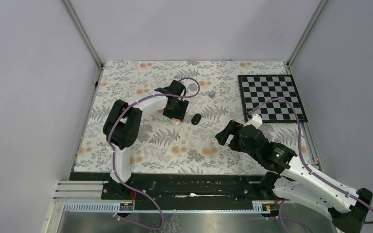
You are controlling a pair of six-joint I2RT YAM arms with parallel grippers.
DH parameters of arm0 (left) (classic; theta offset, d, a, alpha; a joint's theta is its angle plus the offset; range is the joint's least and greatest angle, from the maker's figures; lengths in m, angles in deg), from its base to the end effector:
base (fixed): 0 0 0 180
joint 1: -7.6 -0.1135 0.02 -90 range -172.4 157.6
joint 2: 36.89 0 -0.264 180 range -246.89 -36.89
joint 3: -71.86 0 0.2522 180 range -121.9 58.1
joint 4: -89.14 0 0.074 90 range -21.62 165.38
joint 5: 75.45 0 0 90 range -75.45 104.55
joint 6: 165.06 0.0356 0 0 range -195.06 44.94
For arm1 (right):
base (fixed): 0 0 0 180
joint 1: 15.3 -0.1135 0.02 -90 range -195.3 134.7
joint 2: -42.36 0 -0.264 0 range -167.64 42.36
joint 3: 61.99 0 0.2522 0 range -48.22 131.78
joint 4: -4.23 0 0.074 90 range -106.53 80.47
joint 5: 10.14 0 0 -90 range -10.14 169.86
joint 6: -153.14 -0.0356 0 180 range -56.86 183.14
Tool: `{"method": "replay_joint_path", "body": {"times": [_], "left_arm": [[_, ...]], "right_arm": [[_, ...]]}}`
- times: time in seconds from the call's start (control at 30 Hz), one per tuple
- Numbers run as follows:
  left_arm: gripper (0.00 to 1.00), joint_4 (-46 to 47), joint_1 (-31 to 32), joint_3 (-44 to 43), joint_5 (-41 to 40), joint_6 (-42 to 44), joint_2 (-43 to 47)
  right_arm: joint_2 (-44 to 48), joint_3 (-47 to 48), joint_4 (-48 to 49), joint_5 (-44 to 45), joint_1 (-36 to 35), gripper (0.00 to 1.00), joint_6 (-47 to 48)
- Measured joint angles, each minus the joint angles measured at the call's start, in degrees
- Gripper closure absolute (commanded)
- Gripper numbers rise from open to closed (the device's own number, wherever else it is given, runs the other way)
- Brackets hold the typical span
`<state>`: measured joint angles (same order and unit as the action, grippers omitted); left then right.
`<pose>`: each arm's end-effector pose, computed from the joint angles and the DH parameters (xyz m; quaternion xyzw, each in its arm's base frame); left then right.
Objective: Insert the wireless bluetooth earbuds into the charging case
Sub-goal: Pick up the charging case at the center of the board.
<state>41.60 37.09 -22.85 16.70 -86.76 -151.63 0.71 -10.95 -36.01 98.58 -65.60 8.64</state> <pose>0.3556 -0.2026 0.1656 0.1552 0.9684 -0.0856 0.1756 0.1136 0.1189 0.2749 0.1117 0.8546 0.2995 0.4092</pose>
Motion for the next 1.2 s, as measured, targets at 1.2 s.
{"method": "replay_joint_path", "body": {"times": [1.2], "left_arm": [[0.70,8.90,5.11,16.63,12.26,-42.18,22.45]], "right_arm": [[-9.46,-20.06,45.48,-6.99,-0.20,0.10,-3.58]]}}
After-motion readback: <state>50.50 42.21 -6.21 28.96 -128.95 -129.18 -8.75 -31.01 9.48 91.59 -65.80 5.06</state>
